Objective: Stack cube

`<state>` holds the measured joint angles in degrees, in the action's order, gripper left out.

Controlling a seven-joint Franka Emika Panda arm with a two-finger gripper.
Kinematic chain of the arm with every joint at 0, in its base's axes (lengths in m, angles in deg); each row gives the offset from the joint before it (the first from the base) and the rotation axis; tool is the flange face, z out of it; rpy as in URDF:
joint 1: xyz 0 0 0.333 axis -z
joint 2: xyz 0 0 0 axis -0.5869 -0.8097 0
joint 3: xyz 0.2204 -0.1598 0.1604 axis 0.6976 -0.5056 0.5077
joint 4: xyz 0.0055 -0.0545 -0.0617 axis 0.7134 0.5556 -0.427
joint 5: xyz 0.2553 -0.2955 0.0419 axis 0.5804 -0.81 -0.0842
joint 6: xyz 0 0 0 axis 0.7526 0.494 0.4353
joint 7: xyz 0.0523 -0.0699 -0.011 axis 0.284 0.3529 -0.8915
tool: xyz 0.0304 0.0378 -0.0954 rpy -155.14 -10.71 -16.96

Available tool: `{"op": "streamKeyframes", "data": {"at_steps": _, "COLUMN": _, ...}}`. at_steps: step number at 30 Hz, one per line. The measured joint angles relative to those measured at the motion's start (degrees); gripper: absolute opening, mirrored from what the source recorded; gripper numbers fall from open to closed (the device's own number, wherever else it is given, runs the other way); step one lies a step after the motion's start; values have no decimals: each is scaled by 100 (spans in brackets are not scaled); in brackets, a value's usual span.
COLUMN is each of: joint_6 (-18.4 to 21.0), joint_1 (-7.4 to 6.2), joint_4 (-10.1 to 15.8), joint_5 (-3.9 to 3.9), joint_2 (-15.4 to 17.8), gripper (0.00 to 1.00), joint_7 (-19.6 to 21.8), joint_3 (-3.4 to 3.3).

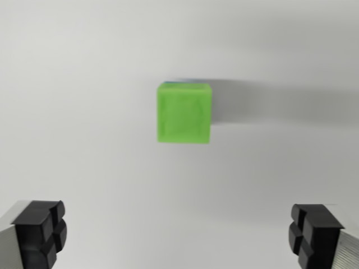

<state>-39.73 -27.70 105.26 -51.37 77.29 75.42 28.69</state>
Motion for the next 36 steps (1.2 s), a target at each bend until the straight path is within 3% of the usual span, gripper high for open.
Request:
{"op": "streamKeyframes", "data": {"at_steps": 20, "joint_6": 1005, "joint_1": 0, "joint_4": -601, "joint_5": -1, "joint_2": 401, "gripper": 100, "joint_7": 1, "joint_3": 0}}
{"op": "streamKeyframes", "data": {"at_steps": 36, "joint_6": 1269, "joint_1": 0, "joint_4": -802, "joint_5": -1, "joint_2": 468, "gripper": 100, "joint_7": 1, "joint_3": 0}}
